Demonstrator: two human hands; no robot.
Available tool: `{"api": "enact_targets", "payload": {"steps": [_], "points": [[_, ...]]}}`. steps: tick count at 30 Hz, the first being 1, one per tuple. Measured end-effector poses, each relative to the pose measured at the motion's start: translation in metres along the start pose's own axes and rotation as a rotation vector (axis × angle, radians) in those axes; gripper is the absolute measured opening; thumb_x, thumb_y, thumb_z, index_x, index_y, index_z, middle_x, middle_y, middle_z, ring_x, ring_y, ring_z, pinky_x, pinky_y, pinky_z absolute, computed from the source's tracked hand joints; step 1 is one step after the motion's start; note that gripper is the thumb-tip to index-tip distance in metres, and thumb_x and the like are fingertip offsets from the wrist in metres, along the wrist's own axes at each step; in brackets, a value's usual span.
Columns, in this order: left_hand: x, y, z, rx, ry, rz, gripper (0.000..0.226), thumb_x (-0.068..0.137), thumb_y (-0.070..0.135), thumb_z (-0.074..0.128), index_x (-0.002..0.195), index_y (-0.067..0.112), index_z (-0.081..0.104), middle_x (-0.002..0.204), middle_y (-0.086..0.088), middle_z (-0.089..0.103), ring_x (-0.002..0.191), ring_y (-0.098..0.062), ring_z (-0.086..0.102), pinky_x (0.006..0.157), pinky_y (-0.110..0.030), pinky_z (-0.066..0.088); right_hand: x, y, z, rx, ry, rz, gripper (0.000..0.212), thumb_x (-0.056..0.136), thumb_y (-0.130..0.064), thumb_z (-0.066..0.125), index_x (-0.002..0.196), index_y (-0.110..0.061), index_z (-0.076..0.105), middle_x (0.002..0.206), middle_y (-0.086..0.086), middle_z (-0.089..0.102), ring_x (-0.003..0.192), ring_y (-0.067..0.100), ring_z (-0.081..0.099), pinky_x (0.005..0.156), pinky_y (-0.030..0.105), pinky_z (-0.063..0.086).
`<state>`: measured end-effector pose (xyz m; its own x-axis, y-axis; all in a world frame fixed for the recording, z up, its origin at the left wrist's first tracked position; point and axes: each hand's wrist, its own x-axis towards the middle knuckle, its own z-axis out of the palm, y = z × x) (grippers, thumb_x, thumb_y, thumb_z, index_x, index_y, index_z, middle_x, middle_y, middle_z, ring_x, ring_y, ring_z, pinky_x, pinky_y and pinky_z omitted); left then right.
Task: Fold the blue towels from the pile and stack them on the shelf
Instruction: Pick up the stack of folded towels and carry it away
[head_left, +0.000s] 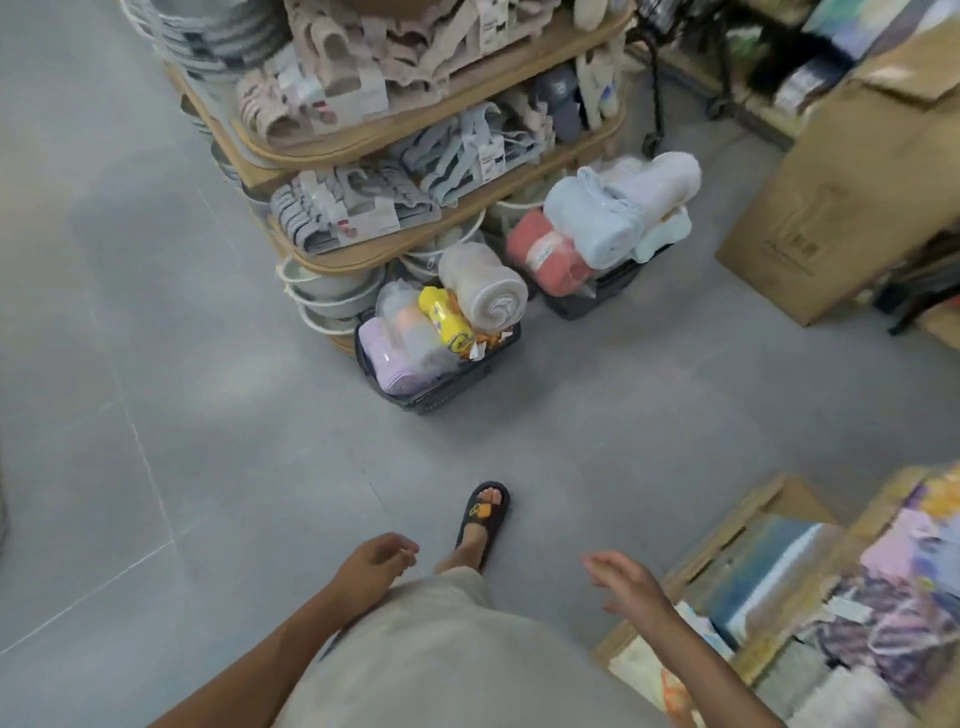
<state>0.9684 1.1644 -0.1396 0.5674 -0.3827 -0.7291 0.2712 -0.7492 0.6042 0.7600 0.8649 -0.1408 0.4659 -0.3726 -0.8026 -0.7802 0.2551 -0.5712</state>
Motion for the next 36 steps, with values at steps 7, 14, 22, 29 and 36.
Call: {"api": "enact_targets", "payload": {"steps": [7, 14, 22, 29, 36], "points": [[0.152, 0.209, 0.017, 0.251, -0.296, 0.141, 0.012, 0.099, 0.013, 0.06, 0.103, 0.017, 0.071, 0.098, -0.001, 0.074, 0.08, -0.01, 0.064, 0.061, -0.01, 0.045, 0.036, -0.041, -0.089, 0.335, 0.297, 0.152, 0.01, 0.099, -0.012, 0.064, 0.093, -0.019, 0.067, 0.104, 0.009, 0.069, 0.095, 0.019, 0.063, 0.086, 0.036, 0.048], [0.251, 0.403, 0.099, 0.45, -0.494, 0.286, 0.015, 0.1, -0.004, 0.053, 0.098, 0.004, 0.065, 0.089, -0.002, 0.064, 0.072, -0.005, 0.058, 0.058, -0.008, 0.043, 0.073, -0.066, -0.18, 0.634, 0.489, 0.245, 0.008, 0.097, -0.027, 0.068, 0.101, -0.02, 0.071, 0.106, 0.001, 0.069, 0.099, 0.015, 0.063, 0.08, 0.036, 0.047], [0.335, 0.53, 0.192, 0.523, -0.432, 0.259, 0.014, 0.099, -0.003, 0.057, 0.108, -0.003, 0.067, 0.096, -0.01, 0.067, 0.07, -0.002, 0.06, 0.061, -0.009, 0.043, 0.166, -0.131, -0.347, 0.674, 0.52, 0.197, 0.003, 0.097, -0.018, 0.068, 0.096, -0.015, 0.07, 0.102, 0.012, 0.068, 0.1, 0.025, 0.061, 0.079, 0.033, 0.042], [0.396, 0.636, 0.264, 0.384, -0.371, 0.179, 0.017, 0.08, 0.021, 0.075, 0.093, 0.011, 0.073, 0.091, -0.012, 0.075, 0.086, -0.021, 0.064, 0.085, -0.029, 0.049, 0.232, -0.193, -0.506, 0.622, 0.512, 0.118, 0.004, 0.097, -0.019, 0.068, 0.097, -0.017, 0.071, 0.1, 0.004, 0.07, 0.095, 0.019, 0.064, 0.069, 0.029, 0.044], [0.485, 0.767, 0.384, 0.49, -0.501, 0.168, 0.046, 0.06, 0.044, 0.078, 0.093, 0.012, 0.076, 0.101, -0.02, 0.074, 0.095, -0.028, 0.067, 0.095, -0.042, 0.049, 0.277, -0.193, -0.634, 0.743, 0.591, 0.152, 0.003, 0.094, -0.021, 0.071, 0.095, -0.019, 0.074, 0.1, -0.002, 0.074, 0.099, 0.019, 0.065, 0.076, 0.031, 0.044]]}}
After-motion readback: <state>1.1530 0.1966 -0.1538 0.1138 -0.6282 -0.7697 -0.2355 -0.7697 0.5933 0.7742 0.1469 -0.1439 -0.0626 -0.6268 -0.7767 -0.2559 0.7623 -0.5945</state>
